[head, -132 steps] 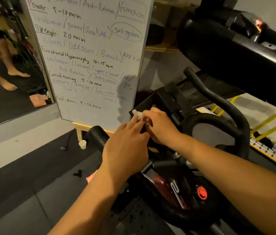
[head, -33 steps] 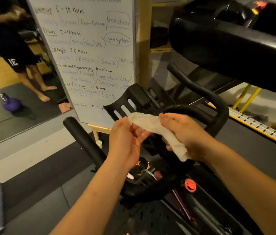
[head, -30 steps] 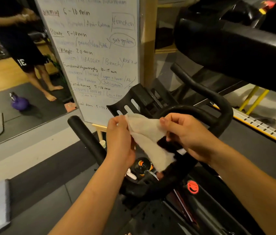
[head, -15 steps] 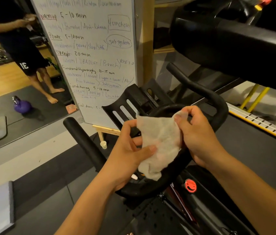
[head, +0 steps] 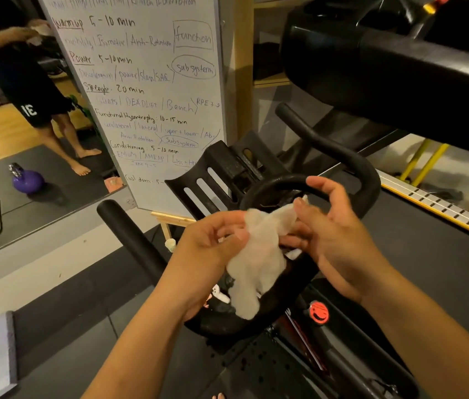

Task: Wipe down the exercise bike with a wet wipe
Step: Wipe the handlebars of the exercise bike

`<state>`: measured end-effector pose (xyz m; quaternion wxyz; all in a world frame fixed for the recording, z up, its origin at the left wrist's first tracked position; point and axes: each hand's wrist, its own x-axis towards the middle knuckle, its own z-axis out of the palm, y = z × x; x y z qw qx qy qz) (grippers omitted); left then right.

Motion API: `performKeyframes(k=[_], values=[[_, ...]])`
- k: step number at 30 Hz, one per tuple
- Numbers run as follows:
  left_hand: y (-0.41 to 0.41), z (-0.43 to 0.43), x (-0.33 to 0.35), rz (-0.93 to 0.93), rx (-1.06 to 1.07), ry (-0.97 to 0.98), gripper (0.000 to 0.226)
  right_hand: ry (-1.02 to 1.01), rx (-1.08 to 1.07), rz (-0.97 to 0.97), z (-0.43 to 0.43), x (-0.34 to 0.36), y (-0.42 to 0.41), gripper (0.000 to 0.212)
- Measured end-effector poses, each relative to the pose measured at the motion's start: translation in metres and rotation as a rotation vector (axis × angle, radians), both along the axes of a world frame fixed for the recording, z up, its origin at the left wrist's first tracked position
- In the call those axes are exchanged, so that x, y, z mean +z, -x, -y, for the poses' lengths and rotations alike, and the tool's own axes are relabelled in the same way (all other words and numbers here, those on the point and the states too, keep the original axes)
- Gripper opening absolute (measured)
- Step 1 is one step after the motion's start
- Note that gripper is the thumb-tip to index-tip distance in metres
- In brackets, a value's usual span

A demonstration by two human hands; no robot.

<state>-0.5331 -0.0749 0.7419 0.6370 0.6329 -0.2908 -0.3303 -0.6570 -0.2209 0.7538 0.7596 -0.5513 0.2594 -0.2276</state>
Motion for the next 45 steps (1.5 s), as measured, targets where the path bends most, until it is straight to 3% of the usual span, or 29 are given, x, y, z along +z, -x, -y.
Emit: performKeyframes(k=[2, 4, 7, 9, 13, 14, 17, 19, 22, 24, 26, 29, 33, 39, 42, 45], values=[[0.002, 0.0, 0.004, -0.13, -0.053, 0.073, 0.042, -0.006, 0.147, -0.096, -0.007, -0.003, 0.0, 0.065], [0.003, -0.002, 0.008, -0.116, -0.035, 0.1, 0.044, 0.097, 0.165, -0.176, -0.007, -0.004, 0.0, 0.069], [-0.002, -0.005, 0.006, 0.128, 0.042, 0.012, 0.026, 0.27, 0.002, -0.14, -0.001, 0.0, 0.002, 0.046], [-0.007, -0.006, 0.002, 0.339, 0.002, -0.115, 0.027, 0.336, -0.036, -0.095, -0.002, 0.001, 0.001, 0.028], [-0.016, -0.007, -0.006, 0.651, -0.149, -0.41, 0.028, 0.386, 0.105, -0.123, -0.004, 0.001, -0.001, 0.016], [-0.017, -0.008, -0.007, 0.686, -0.141, -0.437, 0.022, 0.459, 0.217, -0.226, -0.002, 0.001, -0.001, 0.021], [-0.018, -0.012, -0.007, 0.789, -0.11, -0.431, 0.022, 1.027, 0.547, -0.668, 0.002, 0.006, -0.001, 0.021], [-0.017, -0.017, -0.007, 0.714, -0.16, -0.345, 0.017, 1.164, 0.584, -0.724, 0.0, 0.016, 0.003, 0.021], [0.0, -0.025, -0.002, 0.362, -0.199, -0.163, 0.012, 1.03, 0.598, -0.554, -0.002, 0.036, 0.017, 0.018], [0.013, -0.022, -0.003, 0.305, -0.103, -0.181, 0.015, 0.853, 0.598, -0.497, 0.002, 0.038, 0.02, 0.011], [0.018, -0.01, -0.009, 0.314, 0.008, -0.297, 0.02, 0.934, 0.52, -0.569, 0.007, 0.024, 0.01, 0.016], [0.011, 0.014, -0.02, 0.39, 0.131, -0.496, 0.01, 1.004, 0.361, -0.613, 0.017, -0.003, -0.013, 0.017], [0.006, 0.046, -0.035, 0.504, 0.174, -0.664, 0.009, 1.071, 0.42, -0.693, 0.026, -0.019, -0.037, 0.014], [-0.015, 0.067, -0.043, 0.568, 0.278, -0.654, 0.005, 1.139, 0.352, -0.616, 0.046, -0.028, -0.074, 0.017], [-0.036, 0.08, -0.038, 0.724, 0.295, -0.656, 0.006, 1.235, 0.256, -0.583, 0.062, -0.028, -0.088, 0.018], [-0.051, 0.098, -0.024, 1.023, 0.242, -0.766, 0.02, 1.382, 0.126, -0.642, 0.085, -0.026, -0.102, 0.018]])
